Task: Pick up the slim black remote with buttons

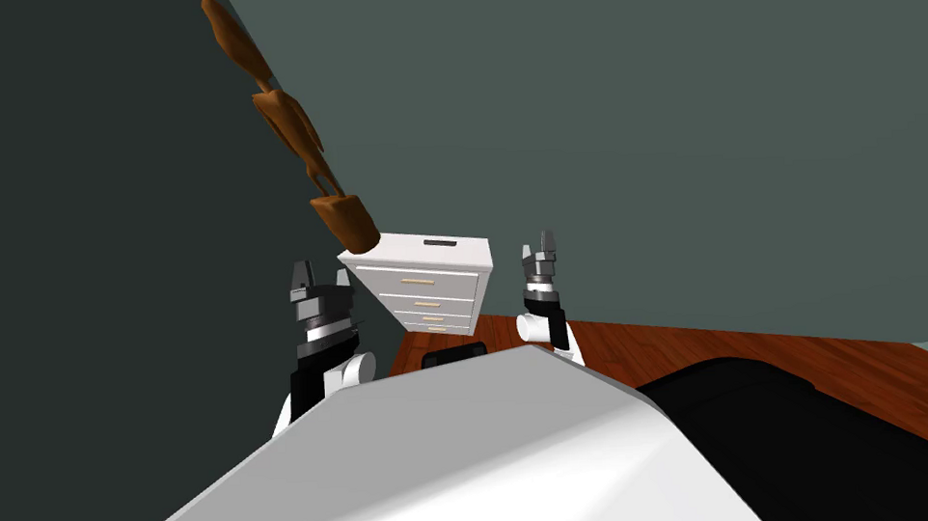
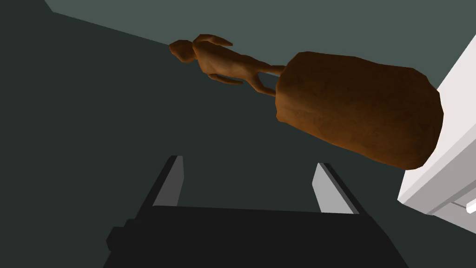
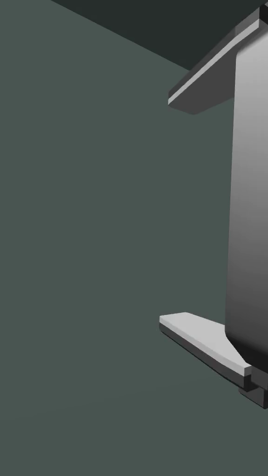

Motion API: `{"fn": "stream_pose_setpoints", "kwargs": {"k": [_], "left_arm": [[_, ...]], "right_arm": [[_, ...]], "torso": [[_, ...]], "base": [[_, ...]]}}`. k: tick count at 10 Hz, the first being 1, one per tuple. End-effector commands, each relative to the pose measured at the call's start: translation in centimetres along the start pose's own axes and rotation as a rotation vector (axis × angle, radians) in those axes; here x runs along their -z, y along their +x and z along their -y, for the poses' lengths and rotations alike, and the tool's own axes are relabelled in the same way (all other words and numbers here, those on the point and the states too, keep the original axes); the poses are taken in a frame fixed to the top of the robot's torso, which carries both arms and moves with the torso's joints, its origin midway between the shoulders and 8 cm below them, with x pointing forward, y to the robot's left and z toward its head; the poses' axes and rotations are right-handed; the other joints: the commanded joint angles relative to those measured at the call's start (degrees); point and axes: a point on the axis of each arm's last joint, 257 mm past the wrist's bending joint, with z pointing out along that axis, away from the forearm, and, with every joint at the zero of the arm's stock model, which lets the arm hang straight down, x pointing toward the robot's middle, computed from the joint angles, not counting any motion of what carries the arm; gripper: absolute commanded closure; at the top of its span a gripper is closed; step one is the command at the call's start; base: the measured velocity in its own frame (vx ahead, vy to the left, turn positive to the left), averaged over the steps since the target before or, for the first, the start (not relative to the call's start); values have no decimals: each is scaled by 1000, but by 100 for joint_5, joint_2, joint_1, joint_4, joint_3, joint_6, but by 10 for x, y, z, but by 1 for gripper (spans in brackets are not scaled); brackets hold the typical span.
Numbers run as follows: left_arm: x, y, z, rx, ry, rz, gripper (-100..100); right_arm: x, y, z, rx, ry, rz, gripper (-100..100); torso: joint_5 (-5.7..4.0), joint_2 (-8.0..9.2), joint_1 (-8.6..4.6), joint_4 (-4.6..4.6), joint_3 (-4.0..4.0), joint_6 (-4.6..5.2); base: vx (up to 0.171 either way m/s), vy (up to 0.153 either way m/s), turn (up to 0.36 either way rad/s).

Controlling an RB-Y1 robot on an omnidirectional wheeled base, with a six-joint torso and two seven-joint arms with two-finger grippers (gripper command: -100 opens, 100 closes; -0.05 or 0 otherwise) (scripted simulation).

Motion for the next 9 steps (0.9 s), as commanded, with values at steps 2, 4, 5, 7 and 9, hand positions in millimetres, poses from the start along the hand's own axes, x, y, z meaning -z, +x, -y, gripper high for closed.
{"fn": "stream_pose_setpoints", "kwargs": {"k": [2,4,5,7,9], "left_arm": [[-4,11,-13,-5,-39,-66,-100],[-6,17,-22,-8,-65,-102,-100],[-8,23,-33,-7,-97,-133,-100],[-10,29,-46,-11,-136,-171,-100],[-12,35,-61,-16,-180,-207,-100]], "right_arm": [[0,0,0,0,0,0,0],[0,0,0,0,0,0,0],[0,0,0,0,0,0,0],[0,0,0,0,0,0,0],[0,0,0,0,0,0,0]], "torso": [[1,4,3,1,2,0],[1,13,5,3,7,0],[1,13,5,3,8,0],[2,20,8,4,11,0],[0,19,1,4,11,0]], "base": [[-22,5,26],[-38,8,20],[-39,6,29],[-58,9,26],[-45,-3,22]]}}
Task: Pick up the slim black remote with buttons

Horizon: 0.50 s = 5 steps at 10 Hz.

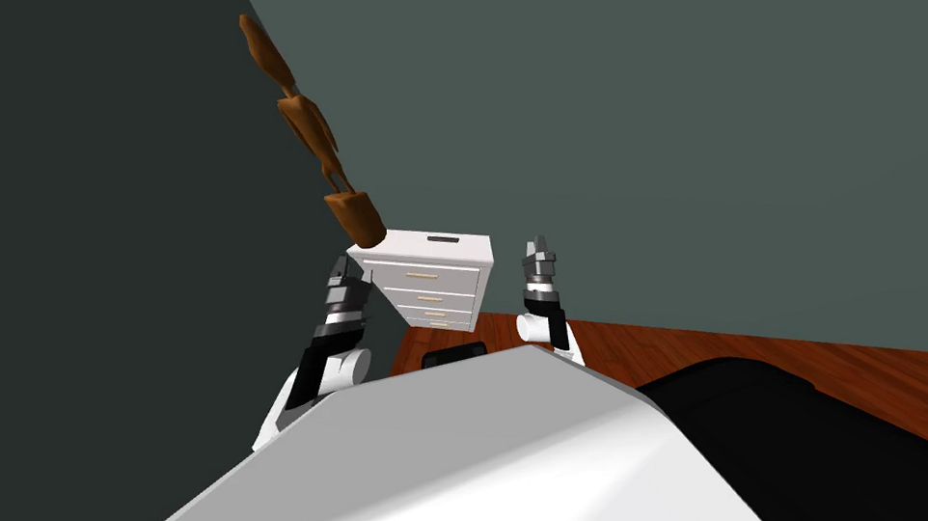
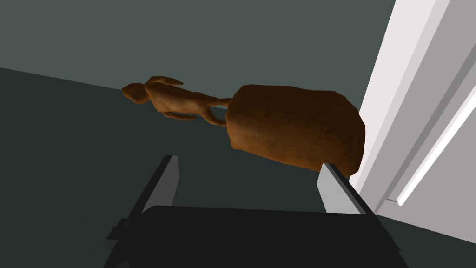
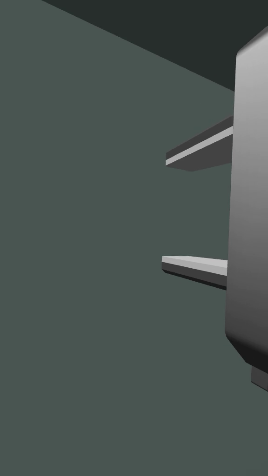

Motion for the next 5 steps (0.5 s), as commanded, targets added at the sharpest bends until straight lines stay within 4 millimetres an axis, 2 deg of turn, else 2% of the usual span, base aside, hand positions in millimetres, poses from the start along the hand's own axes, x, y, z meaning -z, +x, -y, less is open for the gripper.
{"fn": "stream_pose_setpoints", "kwargs": {"k": [1,2,5], "left_arm": [[-7,5,-18,-4,-51,-39,-100],[-7,5,-19,-9,-58,-43,-100],[-18,13,-51,-32,-154,-113,-100]], "right_arm": [[0,0,0,0,0,0,0],[0,0,0,0,0,0,0],[0,0,0,0,0,0,0]], "torso": [[0,0,0,0,0,0],[0,1,-1,0,0,0],[0,1,-2,0,1,0]], "base": [[-48,-8,34],[-42,-7,12],[-53,-10,22]]}}
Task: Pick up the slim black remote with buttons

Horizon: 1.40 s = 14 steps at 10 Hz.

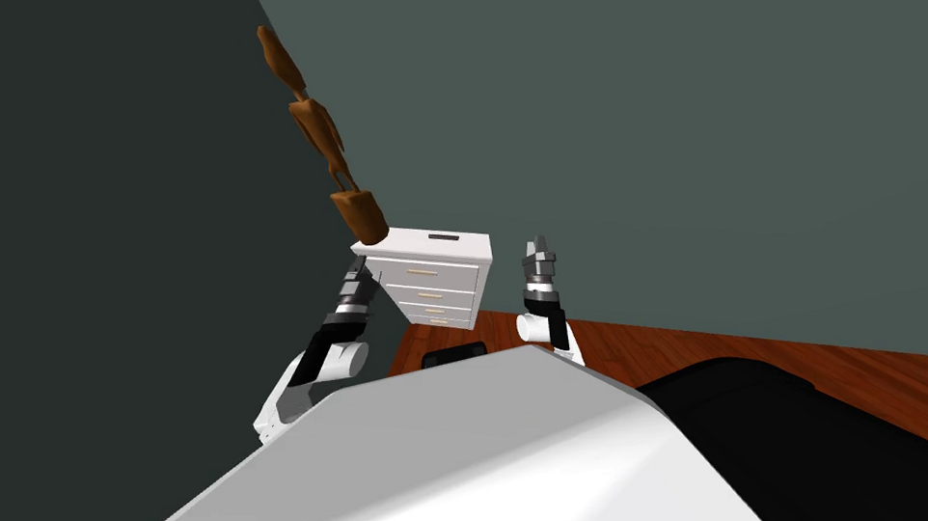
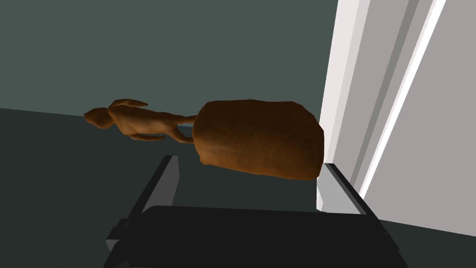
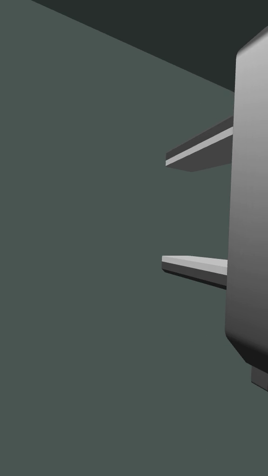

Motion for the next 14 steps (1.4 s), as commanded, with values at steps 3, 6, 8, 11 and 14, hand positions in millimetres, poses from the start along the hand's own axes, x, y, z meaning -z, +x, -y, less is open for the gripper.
{"fn": "stream_pose_setpoints", "kwargs": {"k": [3,6,8,11,14], "left_arm": [[-10,3,-34,-27,-111,-48,-100],[-17,3,-53,-51,-175,-78,-100],[-23,0,-71,-81,-240,-104,-100],[-28,-6,-94,-116,-325,-125,-100],[-33,-16,-113,-155,-400,-141,-100]], "right_arm": [[0,0,0,0,0,0,0],[0,0,0,0,0,0,0],[0,0,0,0,0,0,0],[0,0,0,0,0,0,0],[0,0,0,0,0,0,0]], "torso": [[0,1,0,0,1,0],[-1,-7,-3,-1,-4,0],[-2,-4,-7,-1,-2,0],[-2,-2,-7,0,-1,0],[-4,-3,-13,0,-1,-1]], "base": [[-56,-15,15],[-32,-17,8],[-50,-30,7],[-43,-25,1],[-39,-38,-2]]}}
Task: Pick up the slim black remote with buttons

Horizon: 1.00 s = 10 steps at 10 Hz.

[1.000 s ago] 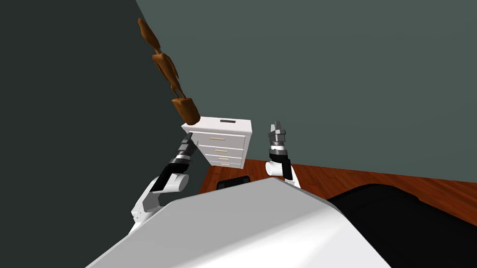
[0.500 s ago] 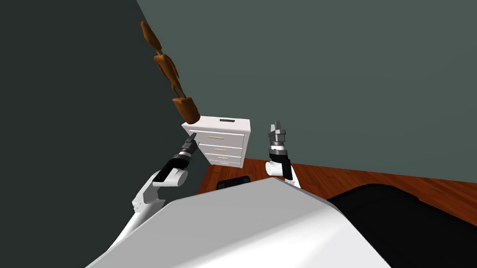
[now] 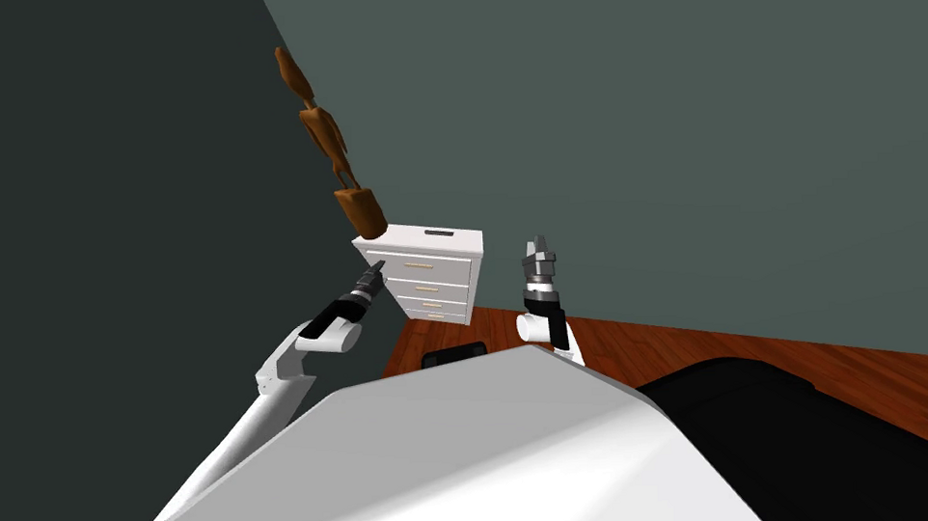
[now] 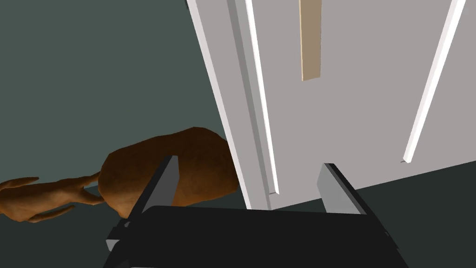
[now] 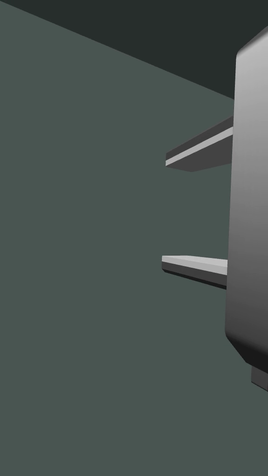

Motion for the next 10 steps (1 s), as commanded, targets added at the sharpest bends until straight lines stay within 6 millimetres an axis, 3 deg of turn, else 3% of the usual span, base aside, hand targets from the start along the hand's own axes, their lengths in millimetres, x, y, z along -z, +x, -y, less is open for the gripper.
{"fn": "stream_pose_setpoints", "kwargs": {"k": [1,3,4,6,7,9,10], "left_arm": [[-10,-12,-8,-40,-51,-8,-100],[-10,-12,-19,-41,-95,-9,-100],[-18,-27,-27,-80,-139,-10,-100],[-17,-27,-35,-81,-176,-11,-100],[-25,-46,-39,-121,-213,-5,-100],[-23,-47,-50,-121,-258,-6,-100],[-31,-69,-51,-161,-296,7,-100]], "right_arm": [[0,0,0,0,0,0,0],[0,0,0,0,0,0,0],[0,0,0,0,0,0,0],[0,0,0,0,0,0,0],[0,0,0,0,0,0,0],[0,0,0,0,0,0,0],[0,0,0,0,0,0,0]], "torso": [[0,0,0,0,0,0],[-1,2,-7,0,1,0],[0,-2,0,0,-1,0],[-2,2,-8,0,1,1],[0,-2,-1,0,-1,0],[-3,-1,-11,0,0,0],[-1,-5,-4,-1,-3,0]], "base": [[-34,-40,-18],[-26,-31,-1],[-32,-50,-26],[-28,-32,-4],[-34,-53,-35],[-17,-41,-5],[-15,-59,-43]]}}
